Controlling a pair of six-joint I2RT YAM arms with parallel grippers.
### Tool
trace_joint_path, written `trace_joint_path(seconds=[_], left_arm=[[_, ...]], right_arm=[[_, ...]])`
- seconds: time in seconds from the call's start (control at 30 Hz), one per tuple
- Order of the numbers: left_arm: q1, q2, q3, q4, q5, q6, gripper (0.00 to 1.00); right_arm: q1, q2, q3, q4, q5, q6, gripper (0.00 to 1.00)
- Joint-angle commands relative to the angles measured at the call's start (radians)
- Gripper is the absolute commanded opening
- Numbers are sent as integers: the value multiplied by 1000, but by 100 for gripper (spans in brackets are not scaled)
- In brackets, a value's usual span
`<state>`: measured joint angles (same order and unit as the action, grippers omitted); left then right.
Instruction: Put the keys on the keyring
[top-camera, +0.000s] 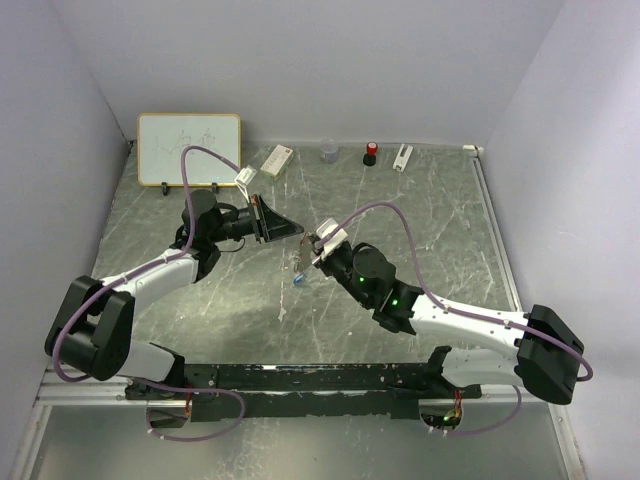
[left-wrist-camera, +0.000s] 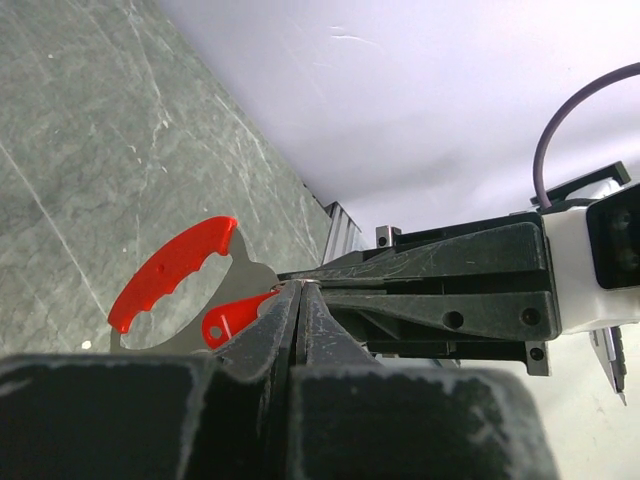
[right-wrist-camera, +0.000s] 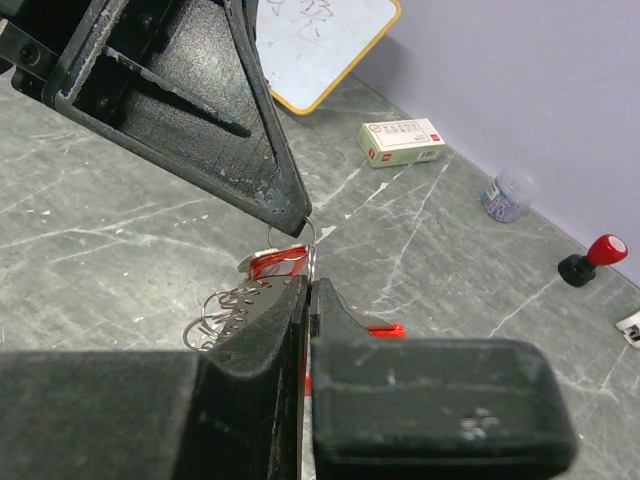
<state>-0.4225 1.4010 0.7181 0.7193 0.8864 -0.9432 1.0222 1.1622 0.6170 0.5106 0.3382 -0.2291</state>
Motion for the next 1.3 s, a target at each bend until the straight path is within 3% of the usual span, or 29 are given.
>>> trace_joint_path(seconds=[0.0, 0.7, 1.27], left_arm=[[-4, 7, -12, 93, 17, -47, 7], [-5, -1, 10, 119, 59, -36, 7], [-7, -51, 40, 7, 54, 34, 7]], right_arm=[[4, 4, 18, 43, 9, -3, 0], [4, 64, 108, -50, 16, -2, 0], [3, 78, 127, -49, 11, -5, 0]])
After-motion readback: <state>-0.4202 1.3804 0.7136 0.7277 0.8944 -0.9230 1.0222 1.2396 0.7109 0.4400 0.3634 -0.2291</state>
